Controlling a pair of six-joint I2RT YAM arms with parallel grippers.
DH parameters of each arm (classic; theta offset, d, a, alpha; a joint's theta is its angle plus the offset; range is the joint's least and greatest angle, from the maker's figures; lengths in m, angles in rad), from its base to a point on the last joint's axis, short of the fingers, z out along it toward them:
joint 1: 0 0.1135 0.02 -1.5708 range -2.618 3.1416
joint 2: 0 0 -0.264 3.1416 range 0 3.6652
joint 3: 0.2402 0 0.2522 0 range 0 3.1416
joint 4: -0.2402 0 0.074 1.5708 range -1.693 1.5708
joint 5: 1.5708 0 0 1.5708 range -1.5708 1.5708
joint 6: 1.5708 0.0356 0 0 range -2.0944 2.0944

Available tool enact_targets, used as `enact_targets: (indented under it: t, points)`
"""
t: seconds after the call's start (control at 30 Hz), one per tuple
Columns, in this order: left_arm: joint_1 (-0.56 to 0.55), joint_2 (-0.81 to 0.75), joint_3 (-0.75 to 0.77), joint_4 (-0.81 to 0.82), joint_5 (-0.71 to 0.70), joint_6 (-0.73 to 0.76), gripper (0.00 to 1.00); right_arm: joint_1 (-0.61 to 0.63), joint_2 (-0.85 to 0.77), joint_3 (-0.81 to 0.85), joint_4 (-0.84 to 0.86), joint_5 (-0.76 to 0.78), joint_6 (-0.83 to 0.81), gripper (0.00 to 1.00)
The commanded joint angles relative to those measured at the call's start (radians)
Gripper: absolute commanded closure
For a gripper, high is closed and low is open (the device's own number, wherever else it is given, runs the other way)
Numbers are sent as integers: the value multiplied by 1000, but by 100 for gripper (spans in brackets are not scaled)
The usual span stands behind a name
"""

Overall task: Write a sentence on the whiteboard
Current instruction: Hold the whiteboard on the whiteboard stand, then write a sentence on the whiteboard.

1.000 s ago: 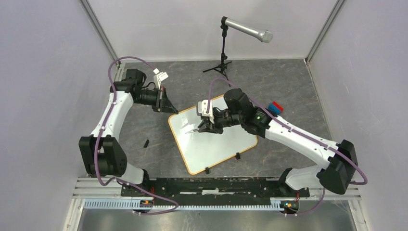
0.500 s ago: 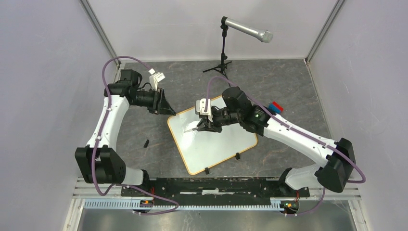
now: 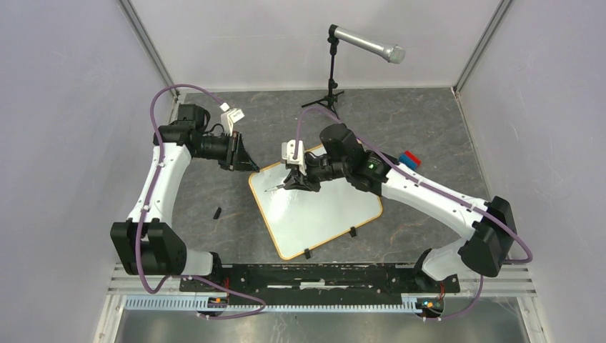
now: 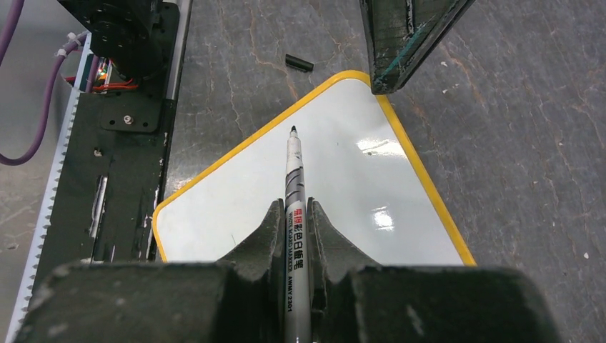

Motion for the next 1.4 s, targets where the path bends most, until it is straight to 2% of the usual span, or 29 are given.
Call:
enact_targets:
  t: [0.0,0.1,0.3,0.5,0.67,0.87,1.2,1.37]
  points:
    - [4,1,2,5,15,4,68,20,14,43,56,49,36,100]
    - [4,7,-3,7,16,7,67,23,25,54,63,72,46,100]
    - [4,28,-7,6,17,10,55,26,24,63,49,66,47,100]
    - [3,74,-1,-7,48,23,55,24,32,73,47,95,39,100]
    - [3,105,17,-45,90,57,65,23,37,82,43,99,30,100]
    - [3,126,16,-47,91,62,83,24,55,83,56,104,46,100]
    - [3,121,14,-48,68,81,97,23,49,73,80,113,72,100]
    - [3,115,15,-47,43,95,98,23,53,74,80,110,74,100]
